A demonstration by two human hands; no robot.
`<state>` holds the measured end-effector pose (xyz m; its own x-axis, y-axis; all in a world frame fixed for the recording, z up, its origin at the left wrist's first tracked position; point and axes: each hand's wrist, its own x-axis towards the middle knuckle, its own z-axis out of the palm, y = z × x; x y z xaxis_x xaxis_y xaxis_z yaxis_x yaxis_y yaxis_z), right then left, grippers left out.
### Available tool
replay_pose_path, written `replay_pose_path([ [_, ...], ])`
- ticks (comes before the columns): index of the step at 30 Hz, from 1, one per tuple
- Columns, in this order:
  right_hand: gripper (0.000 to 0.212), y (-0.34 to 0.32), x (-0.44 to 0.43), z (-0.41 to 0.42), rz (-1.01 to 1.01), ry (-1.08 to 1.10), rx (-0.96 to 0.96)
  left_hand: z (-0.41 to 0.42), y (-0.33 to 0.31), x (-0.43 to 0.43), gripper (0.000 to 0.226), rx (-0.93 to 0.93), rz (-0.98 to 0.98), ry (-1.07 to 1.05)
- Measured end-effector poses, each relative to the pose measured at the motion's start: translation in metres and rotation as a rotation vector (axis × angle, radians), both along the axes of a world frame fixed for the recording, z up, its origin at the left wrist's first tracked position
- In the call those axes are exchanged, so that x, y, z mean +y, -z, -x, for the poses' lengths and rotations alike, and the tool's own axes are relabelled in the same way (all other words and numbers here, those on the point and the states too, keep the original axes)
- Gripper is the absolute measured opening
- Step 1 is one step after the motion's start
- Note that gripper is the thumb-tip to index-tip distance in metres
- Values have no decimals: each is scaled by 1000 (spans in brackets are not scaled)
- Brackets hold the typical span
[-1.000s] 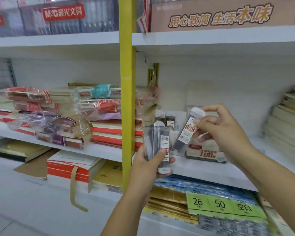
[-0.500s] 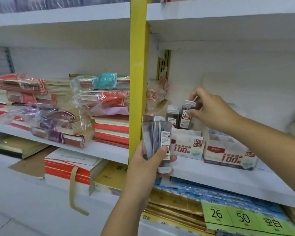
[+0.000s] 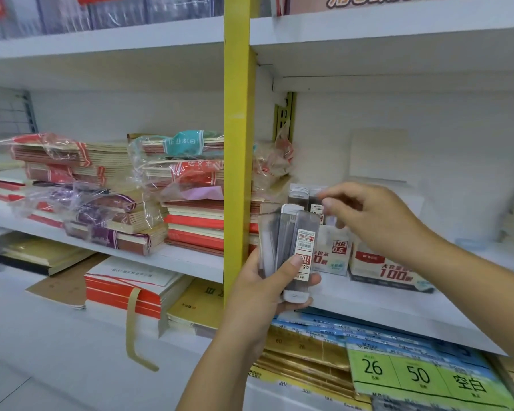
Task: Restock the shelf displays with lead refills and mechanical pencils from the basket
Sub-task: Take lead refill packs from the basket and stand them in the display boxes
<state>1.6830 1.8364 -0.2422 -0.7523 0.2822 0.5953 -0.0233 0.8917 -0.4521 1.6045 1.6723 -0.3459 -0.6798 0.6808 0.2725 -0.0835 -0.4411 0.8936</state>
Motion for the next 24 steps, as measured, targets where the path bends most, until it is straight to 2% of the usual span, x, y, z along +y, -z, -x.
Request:
replay_pose_path([
  [2,22,10,-14,-11,216,-134,-56,-6,-2,1,31,3,7,21],
  [4,25,16,-18,-15,336,-172,-37,-12,-2,2,34,-6,8,37],
  [8,17,18,-15,-23,453,-136,54,-17,1,4,46,-37,-7,63],
  [12,12,17,-7,-31,523,-98,132,-15,6,3,49,-48,-10,67],
  [16,15,21,-4,-40,563,-104,132,-12,7,0,51,-52,-16,18],
  [19,22,24,-5,-48,523,-154,-35,-11,5,-1,42,-7,22,-117],
  [22,15,21,-5,-55,296,-137,-212,-6,2,-4,19,82,67,-231],
  [24,12,20,-11,-55,196,-185,-271,-5,-1,-5,13,122,66,-255],
])
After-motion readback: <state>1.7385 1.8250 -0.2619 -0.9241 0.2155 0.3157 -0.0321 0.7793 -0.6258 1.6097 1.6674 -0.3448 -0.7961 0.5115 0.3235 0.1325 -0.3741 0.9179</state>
